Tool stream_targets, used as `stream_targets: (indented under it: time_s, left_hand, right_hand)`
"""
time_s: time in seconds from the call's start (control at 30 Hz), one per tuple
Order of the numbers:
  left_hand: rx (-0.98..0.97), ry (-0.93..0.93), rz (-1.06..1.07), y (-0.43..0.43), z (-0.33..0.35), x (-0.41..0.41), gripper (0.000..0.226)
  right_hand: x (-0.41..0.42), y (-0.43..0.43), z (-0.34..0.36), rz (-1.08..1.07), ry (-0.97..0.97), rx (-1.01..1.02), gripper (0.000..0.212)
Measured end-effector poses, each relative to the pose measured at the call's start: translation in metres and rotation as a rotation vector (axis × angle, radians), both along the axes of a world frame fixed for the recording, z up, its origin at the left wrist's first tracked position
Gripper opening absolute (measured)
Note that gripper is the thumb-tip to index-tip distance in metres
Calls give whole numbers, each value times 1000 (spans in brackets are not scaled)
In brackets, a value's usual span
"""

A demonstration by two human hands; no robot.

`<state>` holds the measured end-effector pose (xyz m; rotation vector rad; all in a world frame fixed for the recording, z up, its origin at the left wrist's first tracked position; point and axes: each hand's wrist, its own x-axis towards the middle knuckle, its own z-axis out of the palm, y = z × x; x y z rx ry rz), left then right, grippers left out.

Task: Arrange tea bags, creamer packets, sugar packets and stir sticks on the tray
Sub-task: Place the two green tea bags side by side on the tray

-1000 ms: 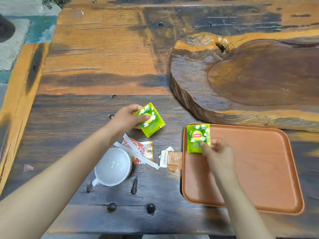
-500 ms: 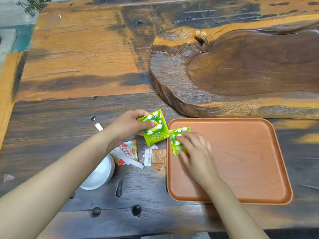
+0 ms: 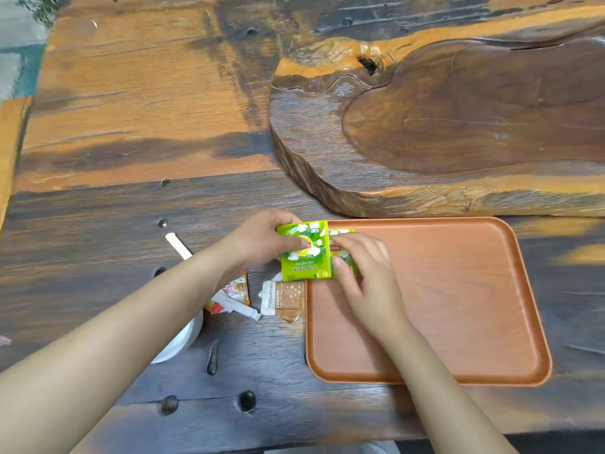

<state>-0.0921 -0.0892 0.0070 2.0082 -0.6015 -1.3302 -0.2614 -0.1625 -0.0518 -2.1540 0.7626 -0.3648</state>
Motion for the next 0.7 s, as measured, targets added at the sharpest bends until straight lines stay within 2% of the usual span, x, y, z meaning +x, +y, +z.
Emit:
stream_targets:
  time_s: [0.07,0.13,0.2,0.27,0.33,0.37,0.43,0.53,0.63,0.7]
  left_hand:
    - [-14,33,-20,-2,-1,-8,16]
    - [-29,78,-20,-5,-3,-18,14]
    - [-45,9,16,-9,-8,-29,13]
    - [-68,-291,-5,-8,-15,-39,30]
    - [-120,-614,-171,-3,-20,-49,40]
    - [-136,-692,-271,0,-23,-53,42]
    - [-117,-745,-432,4,-32,-59,47]
    - [-61,-815,-545,7,-45,-60,49]
    - [-63,-838,-572,7,-48,-57,49]
    - [-60,-837,-584,7,-48,-56,50]
  right_hand:
    - [-3,3,8,-85,-165,310,28]
    - [-4,6,13,-163,-224,580,23]
    - [-8,4,13,-268,-189,620,22]
    - [-12,-5,12,-422,-161,600,23]
    - [-16,-17,9,-553,-130,592,23]
    - [-17,-22,8,-590,-101,588,23]
    - [-16,-26,6,-609,-36,537,19]
    - [-14,-27,5,-554,133,295,8]
    - [-15,-25,2,-522,249,96,14]
    - [-16,-23,1,-502,249,4,23]
